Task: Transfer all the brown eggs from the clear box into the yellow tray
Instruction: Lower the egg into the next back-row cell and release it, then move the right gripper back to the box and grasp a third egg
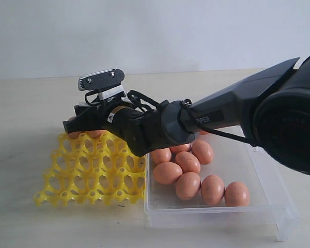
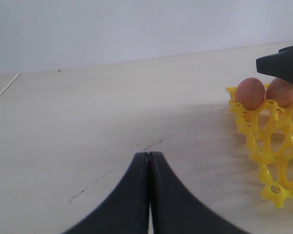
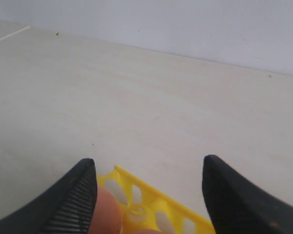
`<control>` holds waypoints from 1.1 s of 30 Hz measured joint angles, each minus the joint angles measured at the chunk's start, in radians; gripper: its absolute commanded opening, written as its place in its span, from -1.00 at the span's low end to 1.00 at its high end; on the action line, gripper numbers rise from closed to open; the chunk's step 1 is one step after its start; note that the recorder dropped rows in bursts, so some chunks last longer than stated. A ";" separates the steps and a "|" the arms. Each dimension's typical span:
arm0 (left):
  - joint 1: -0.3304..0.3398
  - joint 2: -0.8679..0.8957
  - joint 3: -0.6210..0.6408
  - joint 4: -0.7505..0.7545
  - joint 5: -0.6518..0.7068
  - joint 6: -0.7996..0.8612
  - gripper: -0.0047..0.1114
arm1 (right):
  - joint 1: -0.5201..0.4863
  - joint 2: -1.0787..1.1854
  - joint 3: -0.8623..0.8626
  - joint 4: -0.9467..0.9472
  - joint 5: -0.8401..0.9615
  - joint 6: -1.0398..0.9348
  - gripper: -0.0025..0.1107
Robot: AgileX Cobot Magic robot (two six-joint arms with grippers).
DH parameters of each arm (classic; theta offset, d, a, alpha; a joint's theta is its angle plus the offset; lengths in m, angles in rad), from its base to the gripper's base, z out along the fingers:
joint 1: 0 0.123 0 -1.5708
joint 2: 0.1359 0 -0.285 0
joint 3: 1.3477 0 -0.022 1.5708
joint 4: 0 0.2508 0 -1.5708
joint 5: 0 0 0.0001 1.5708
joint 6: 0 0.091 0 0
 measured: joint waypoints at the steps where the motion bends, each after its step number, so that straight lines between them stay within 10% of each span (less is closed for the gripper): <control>1: 0.000 0.000 0.000 0.000 0.000 0.000 -0.92 | 0.000 0.000 0.000 0.004 0.000 -0.002 0.13; 6: 0.000 0.000 0.000 0.000 0.000 0.000 -0.92 | 0.000 -0.015 0.000 0.009 0.028 -0.012 -0.01; 13: 0.000 0.000 0.000 0.000 0.000 0.000 -0.92 | 0.000 -0.175 0.000 0.009 0.305 -0.069 -0.96; 25: 0.000 0.000 0.000 0.000 0.000 0.000 -0.92 | 0.000 -0.453 0.000 -0.106 1.139 -0.083 -0.76; 33: 0.000 0.000 0.000 0.000 0.000 0.000 -0.92 | -0.008 -0.581 0.000 -0.230 1.392 0.061 -0.65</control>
